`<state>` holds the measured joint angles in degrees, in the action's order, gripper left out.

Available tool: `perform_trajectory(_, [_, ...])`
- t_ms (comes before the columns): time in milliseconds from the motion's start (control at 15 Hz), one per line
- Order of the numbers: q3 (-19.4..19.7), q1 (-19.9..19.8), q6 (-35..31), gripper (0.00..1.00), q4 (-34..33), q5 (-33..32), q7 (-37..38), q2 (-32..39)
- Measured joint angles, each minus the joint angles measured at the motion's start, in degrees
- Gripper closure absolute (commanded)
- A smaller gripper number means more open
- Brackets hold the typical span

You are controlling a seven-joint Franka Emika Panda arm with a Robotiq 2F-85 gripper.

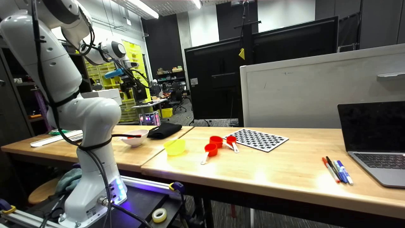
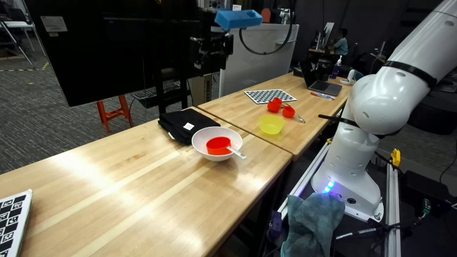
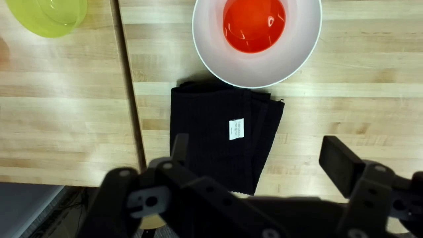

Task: Move the white bowl to the left.

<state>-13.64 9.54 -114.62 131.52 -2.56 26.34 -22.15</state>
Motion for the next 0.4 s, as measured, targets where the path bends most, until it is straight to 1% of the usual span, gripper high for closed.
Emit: perform_trajectory(400, [0.69, -1.17, -0.02, 0.00, 0.01, 0.11, -0.30, -0.42])
